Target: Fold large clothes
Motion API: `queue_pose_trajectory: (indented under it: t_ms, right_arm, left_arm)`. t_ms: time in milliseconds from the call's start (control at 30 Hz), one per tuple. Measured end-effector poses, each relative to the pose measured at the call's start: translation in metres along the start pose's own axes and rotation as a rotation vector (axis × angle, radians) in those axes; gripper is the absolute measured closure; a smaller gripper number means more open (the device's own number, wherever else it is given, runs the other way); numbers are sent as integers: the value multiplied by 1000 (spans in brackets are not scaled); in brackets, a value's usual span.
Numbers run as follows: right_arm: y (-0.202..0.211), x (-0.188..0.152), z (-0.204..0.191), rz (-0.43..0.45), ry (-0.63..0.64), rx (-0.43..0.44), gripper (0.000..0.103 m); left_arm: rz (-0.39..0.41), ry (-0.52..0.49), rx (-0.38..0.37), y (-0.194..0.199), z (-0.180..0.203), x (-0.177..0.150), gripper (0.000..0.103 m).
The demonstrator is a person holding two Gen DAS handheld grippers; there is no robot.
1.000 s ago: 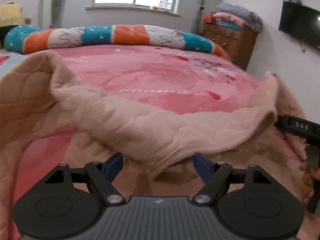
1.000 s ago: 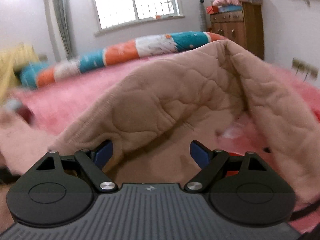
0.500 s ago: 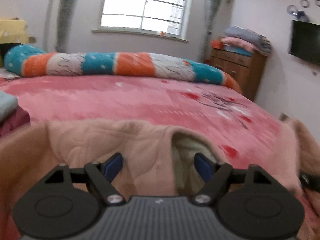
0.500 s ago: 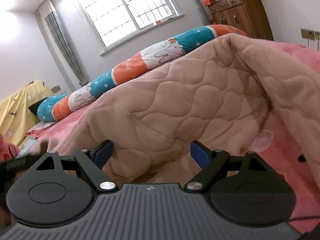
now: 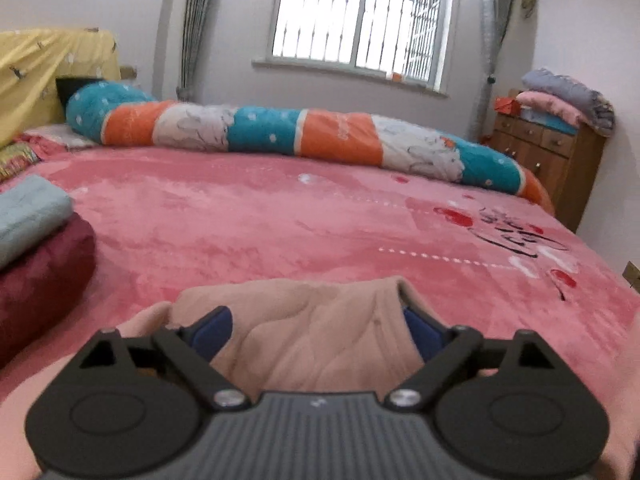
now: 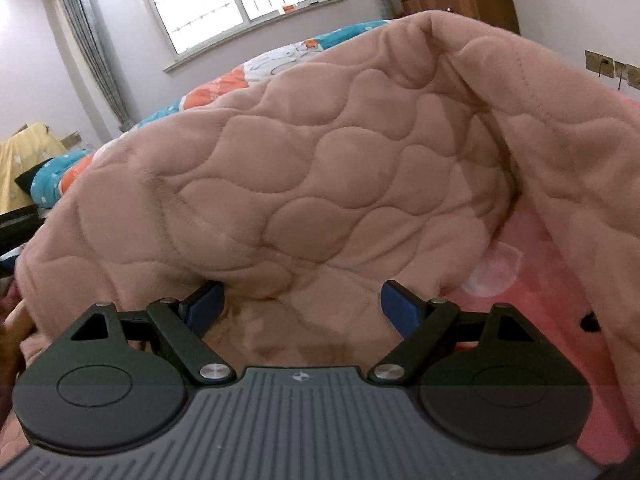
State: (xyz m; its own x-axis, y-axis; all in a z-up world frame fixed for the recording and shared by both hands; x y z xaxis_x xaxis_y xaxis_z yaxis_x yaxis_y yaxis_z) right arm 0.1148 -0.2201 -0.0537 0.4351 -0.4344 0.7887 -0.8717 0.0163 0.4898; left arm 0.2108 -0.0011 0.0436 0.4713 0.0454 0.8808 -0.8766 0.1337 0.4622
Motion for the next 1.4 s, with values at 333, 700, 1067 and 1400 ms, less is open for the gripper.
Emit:
queue_pose_trajectory:
  t_ms: [333, 700, 1067, 1400]
  right_arm:
    - [-21, 27, -3, 71, 56, -75, 0]
    - [-32, 23, 4, 43, 82, -128, 0]
    - [-56, 17, 0, -28, 238, -221, 0]
    - [-5, 27, -1, 45, 126, -110, 0]
  left_arm:
    - [-15, -55, -123, 71, 18, -40, 11]
    - [-128, -173, -165, 8, 73, -75, 11]
    - [-188, -155, -130, -15, 72, -99, 13]
    - [-104, -55, -146, 75, 32, -62, 13]
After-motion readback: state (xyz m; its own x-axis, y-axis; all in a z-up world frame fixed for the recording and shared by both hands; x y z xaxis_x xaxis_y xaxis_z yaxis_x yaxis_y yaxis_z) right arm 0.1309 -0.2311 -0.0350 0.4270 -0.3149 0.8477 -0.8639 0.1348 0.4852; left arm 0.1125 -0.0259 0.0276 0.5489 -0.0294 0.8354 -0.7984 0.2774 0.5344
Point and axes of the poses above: each gripper's, at about its wrist camera, not at the fingertips, and y roughly against the way its jaws point, z to its right, x to its top, the point moved 10 cm from there along -y, roughly the way its jaws point, and after that the axes turned 2 degrees about x, right-handed, at the moved point
